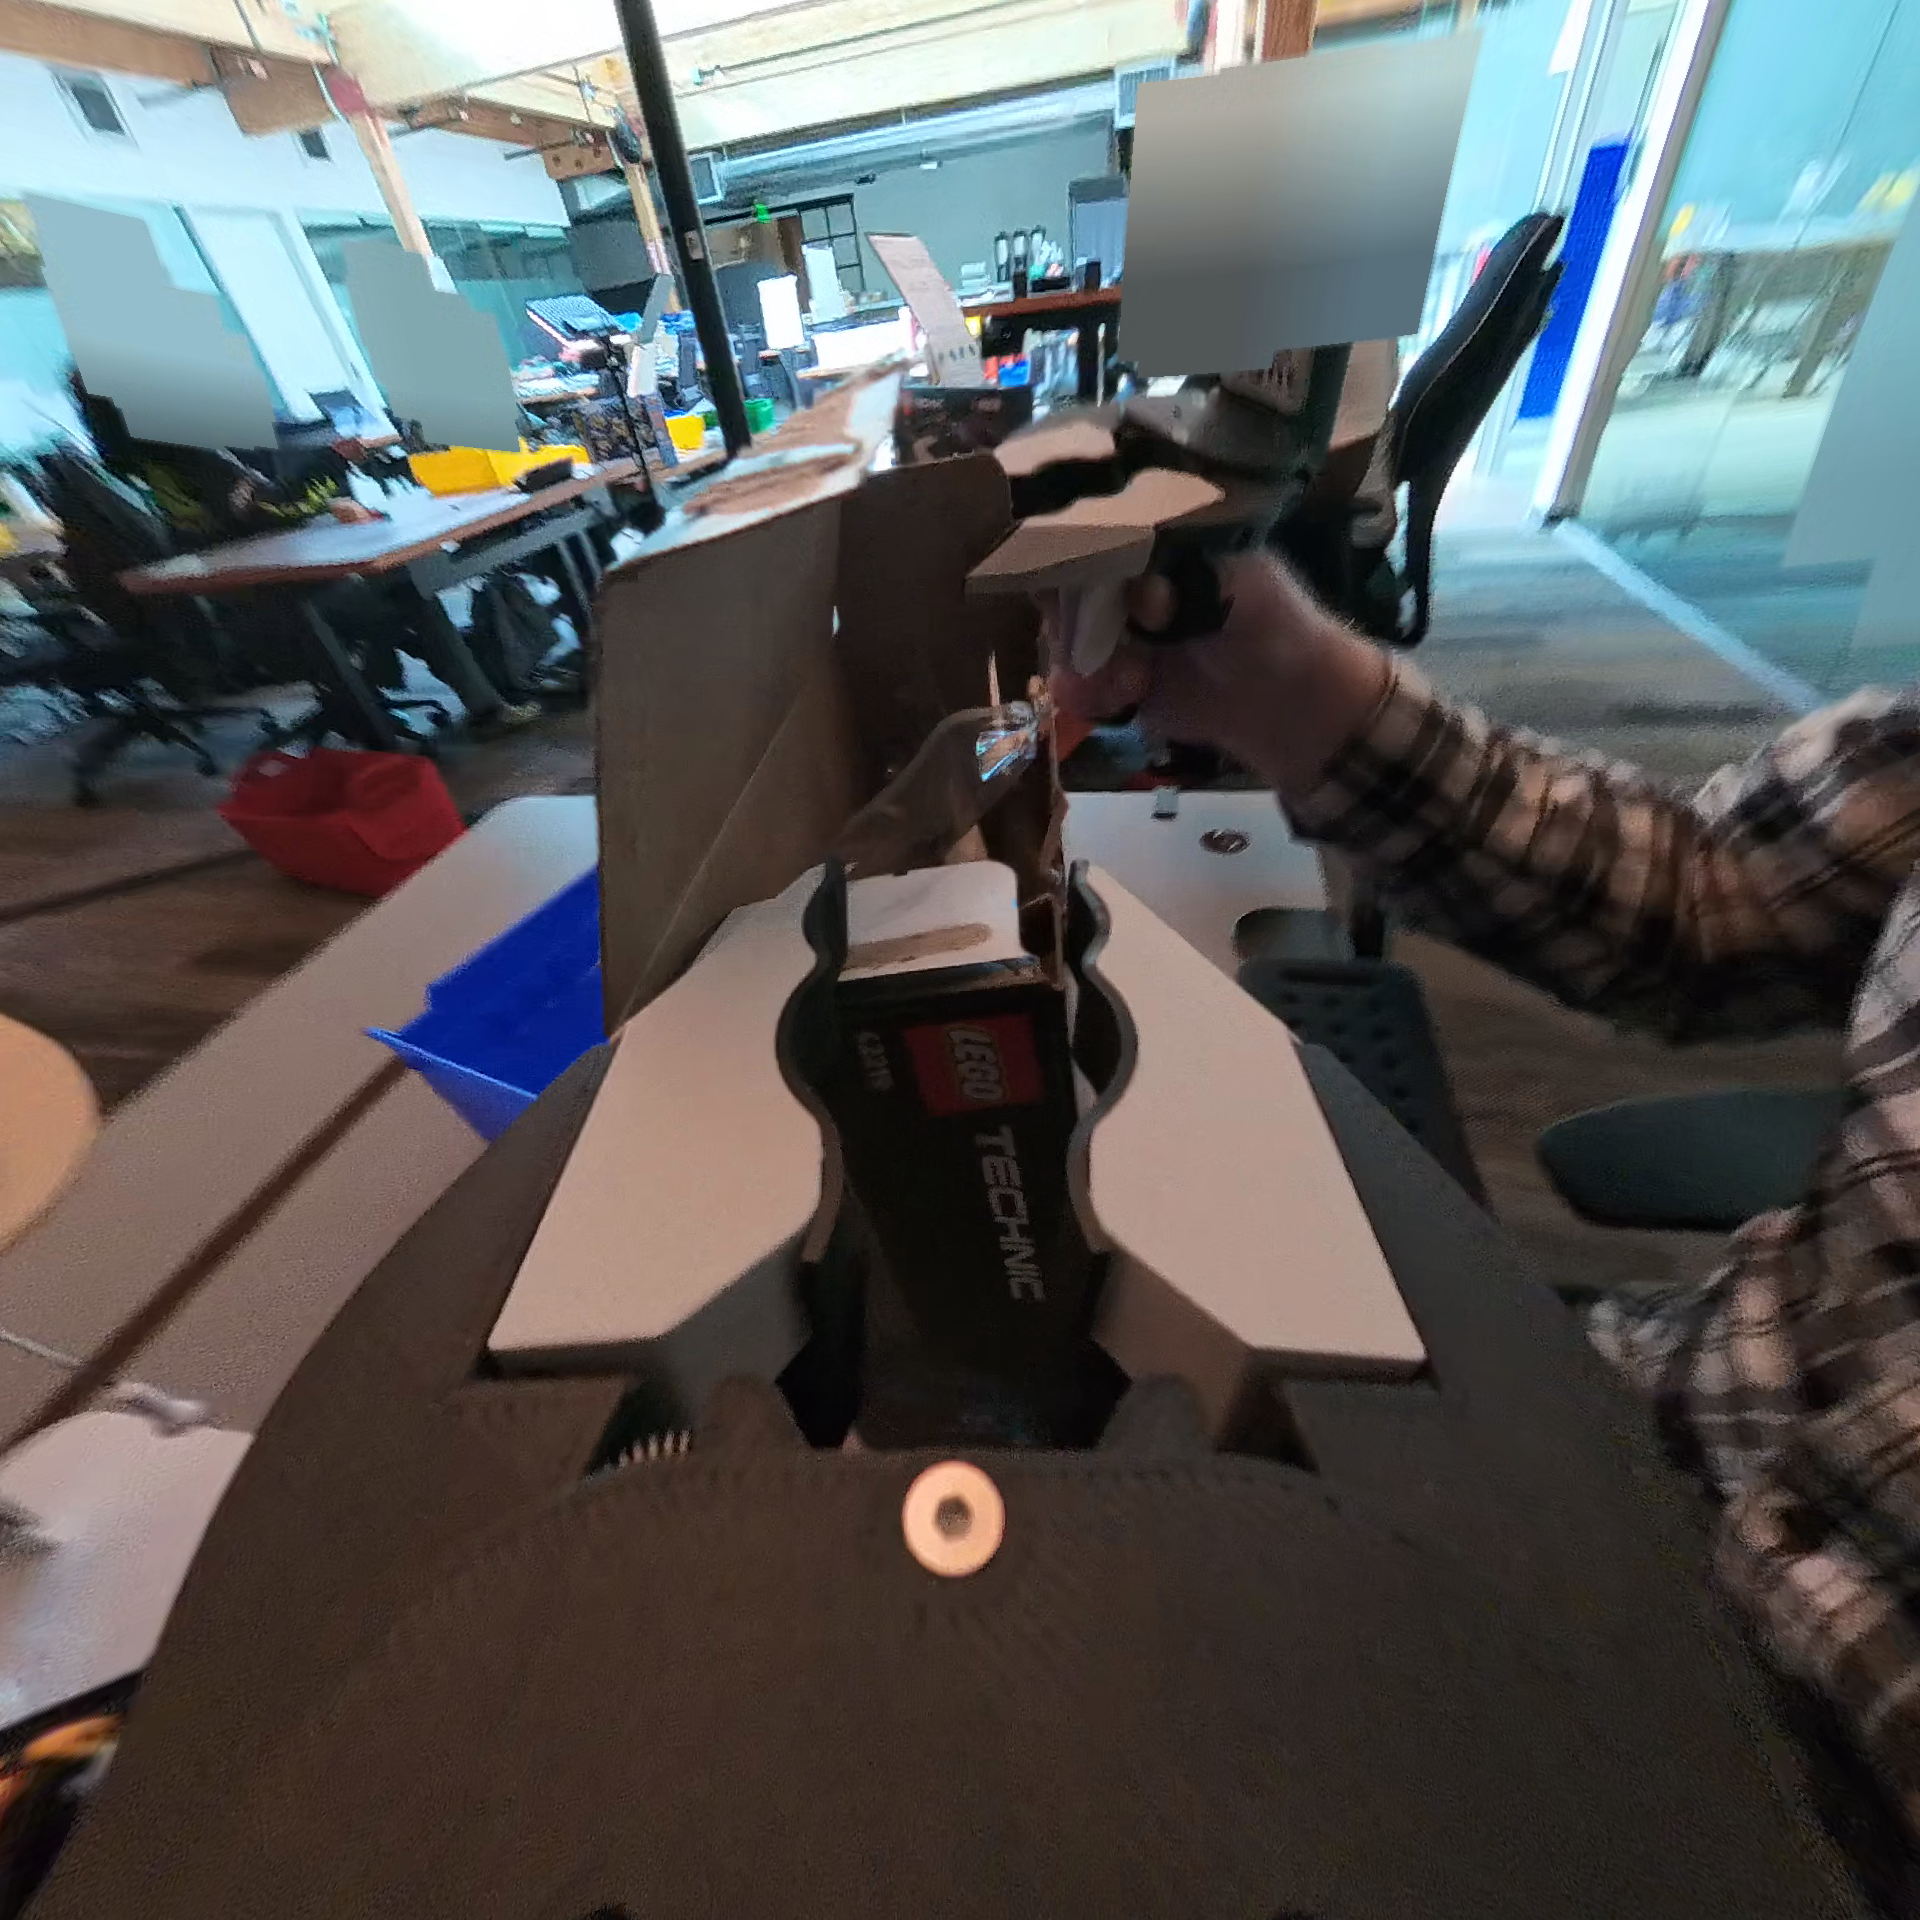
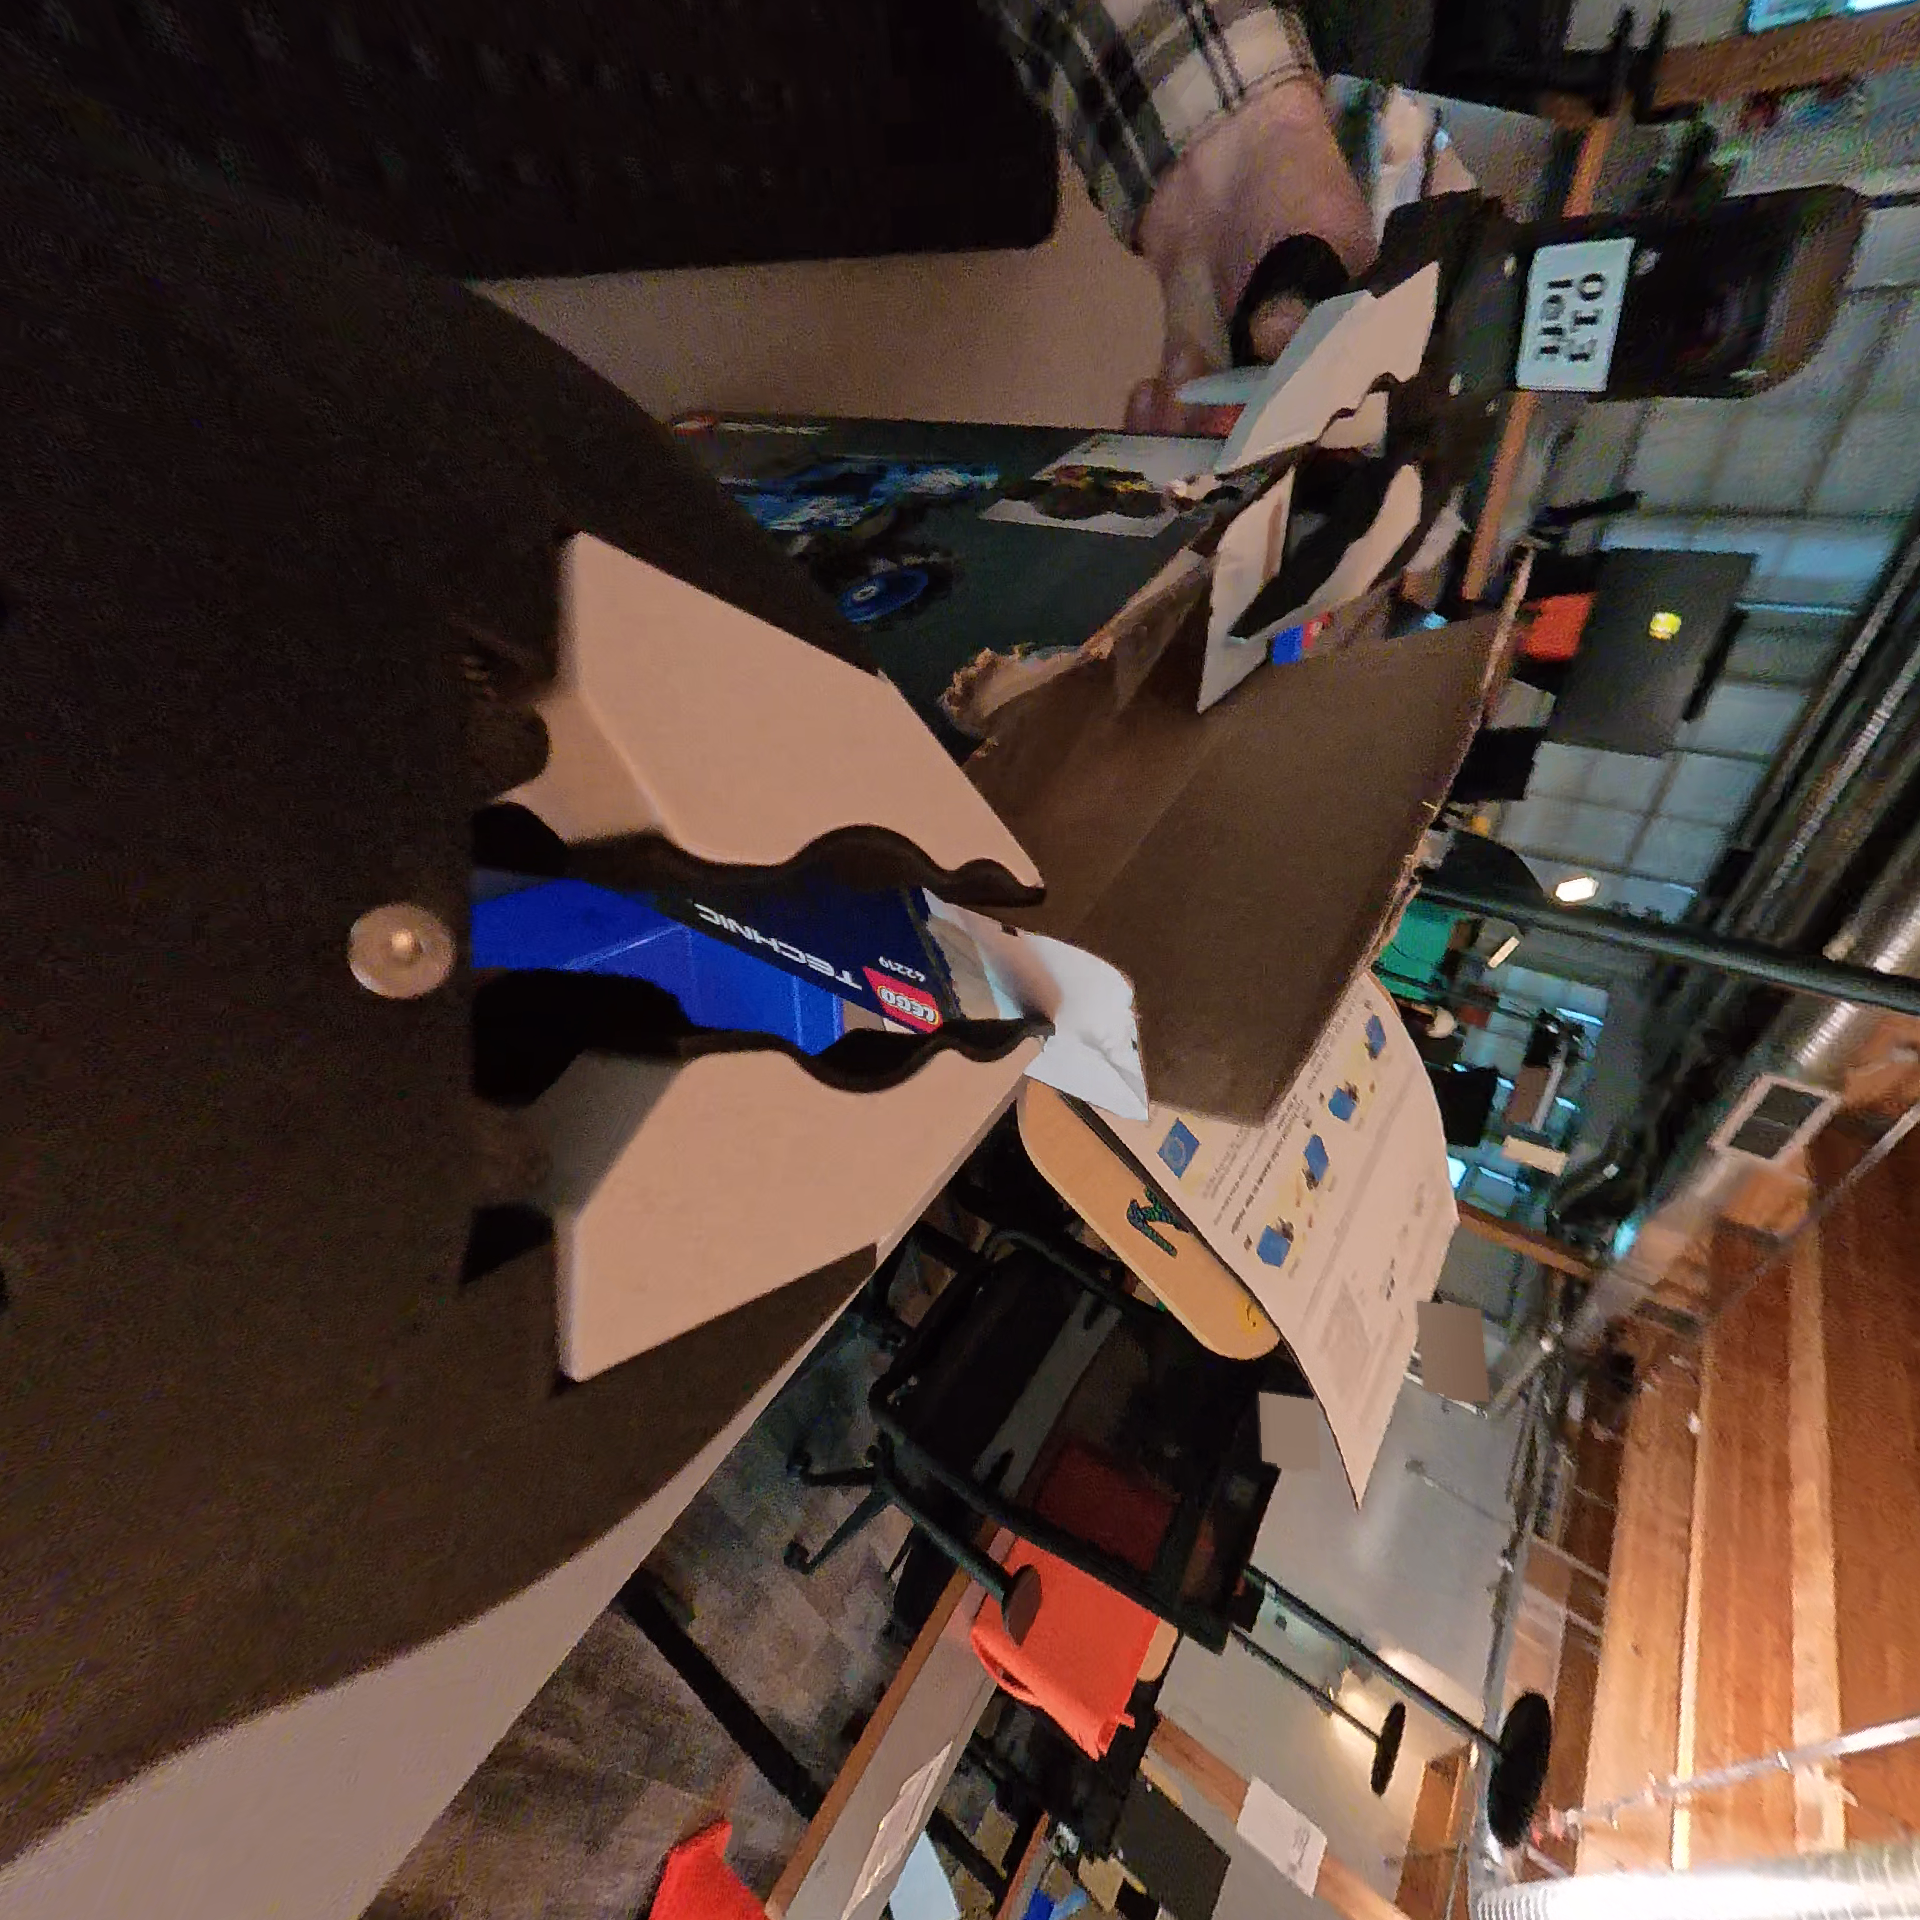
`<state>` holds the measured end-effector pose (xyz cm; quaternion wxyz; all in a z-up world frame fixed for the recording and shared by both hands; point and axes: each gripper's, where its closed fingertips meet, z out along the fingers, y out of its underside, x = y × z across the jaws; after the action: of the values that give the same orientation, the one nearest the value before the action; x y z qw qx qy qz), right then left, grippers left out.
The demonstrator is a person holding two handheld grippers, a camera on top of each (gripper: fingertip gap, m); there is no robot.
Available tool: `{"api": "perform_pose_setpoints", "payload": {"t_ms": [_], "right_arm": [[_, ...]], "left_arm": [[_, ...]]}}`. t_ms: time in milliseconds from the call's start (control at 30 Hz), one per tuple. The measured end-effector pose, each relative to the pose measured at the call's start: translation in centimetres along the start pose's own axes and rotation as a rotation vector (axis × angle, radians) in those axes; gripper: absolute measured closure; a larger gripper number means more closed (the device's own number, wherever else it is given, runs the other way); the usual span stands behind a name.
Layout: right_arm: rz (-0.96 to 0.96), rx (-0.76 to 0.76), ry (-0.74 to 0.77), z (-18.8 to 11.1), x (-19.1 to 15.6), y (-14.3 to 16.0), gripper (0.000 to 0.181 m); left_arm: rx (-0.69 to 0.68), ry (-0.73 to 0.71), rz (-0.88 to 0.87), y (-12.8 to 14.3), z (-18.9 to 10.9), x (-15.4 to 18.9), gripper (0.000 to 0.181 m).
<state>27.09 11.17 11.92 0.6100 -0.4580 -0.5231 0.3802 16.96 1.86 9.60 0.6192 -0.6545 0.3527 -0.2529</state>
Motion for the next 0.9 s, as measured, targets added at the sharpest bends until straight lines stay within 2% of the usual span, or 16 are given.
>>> {"api": "perform_pose_setpoints", "payload": {"t_ms": [67,100,167,233,367,500,633,800,900], "right_arm": [[0.049,0.066,0.053,-0.1,0.4,0.0,0.166],[0.049,0.085,0.069,-0.2,0.4,0.0,0.168],[0.026,0.097,0.090,-0.4,0.4,-0.1,0.169],[0.008,0.095,0.104,-0.5,0.4,-0.1,0.170],[0.018,0.128,0.139,-0.9,1.0,0.0,0.172],[0.138,0.200,0.146,-1.3,1.2,-0.1,0.172],[0.177,0.241,0.166,-1.6,1.4,-0.1,0.173],[0.061,0.247,0.216,-1.9,1.1,-0.3,0.173],[0.073,0.269,0.222,-2.1,1.1,-0.3,0.173]], "left_arm": [[0.039,0.060,-0.147,-0.5,0.0,-0.3,0.141],[0.065,0.079,-0.209,-0.7,-0.1,-0.6,0.148],[0.087,0.112,-0.267,-1.0,-0.1,-0.8,0.146],[0.071,0.069,-0.258,-0.9,0.1,-1.3,0.126],[0.081,0.063,-0.297,-1.1,0.6,-1.5,0.119],[0.091,0.019,-0.296,-1.2,1.3,-2.1,0.105],[0.100,-0.003,-0.323,-1.3,1.7,-2.5,0.105],[0.159,0.001,-0.392,-1.8,1.8,-3.3,0.105],[0.163,-0.002,-0.415,-1.9,2.0,-3.5,0.106]]}}
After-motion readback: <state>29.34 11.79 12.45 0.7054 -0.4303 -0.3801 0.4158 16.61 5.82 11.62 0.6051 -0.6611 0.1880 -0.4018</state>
